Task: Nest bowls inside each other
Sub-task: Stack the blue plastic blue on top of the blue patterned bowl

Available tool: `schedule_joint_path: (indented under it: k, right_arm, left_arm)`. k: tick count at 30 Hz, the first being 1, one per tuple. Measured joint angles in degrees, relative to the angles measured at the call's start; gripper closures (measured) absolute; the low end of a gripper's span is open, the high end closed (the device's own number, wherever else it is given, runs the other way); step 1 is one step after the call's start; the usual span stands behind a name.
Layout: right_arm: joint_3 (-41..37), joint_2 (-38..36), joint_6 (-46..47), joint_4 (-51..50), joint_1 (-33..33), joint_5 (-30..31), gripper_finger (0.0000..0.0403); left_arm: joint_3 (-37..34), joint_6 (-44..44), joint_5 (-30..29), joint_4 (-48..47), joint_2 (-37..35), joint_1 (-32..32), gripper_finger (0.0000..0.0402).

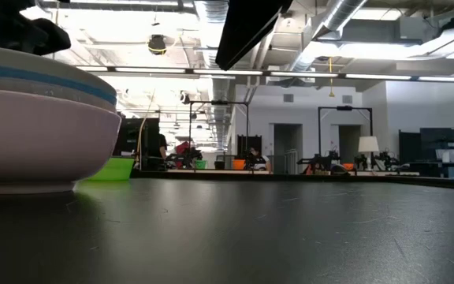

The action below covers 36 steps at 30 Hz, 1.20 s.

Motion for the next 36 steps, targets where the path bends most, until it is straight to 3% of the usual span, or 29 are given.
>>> schedule_joint_path:
  k: [16, 28, 36]
  right_arm:
    - [0.0, -0.1, -1.6, -1.0, -0.4, -4.8, 0.0225]
    - [0.0, -4.7, 2.3, -8.1, -0.4, -8.8, 0.0225]
    - [0.0, -6.8, 16.0, -22.0, 3.9, -19.3, 0.0225]
  left_arm:
    - [1.8, 1.8, -2.2, -3.6, -13.0, 0.0, 0.0292]
    - [-0.2, 1.4, -24.3, 0.1, -26.4, -7.2, 0.0292]
    - [-11.6, 11.5, -27.8, 14.6, -30.5, -12.2, 0.0292]
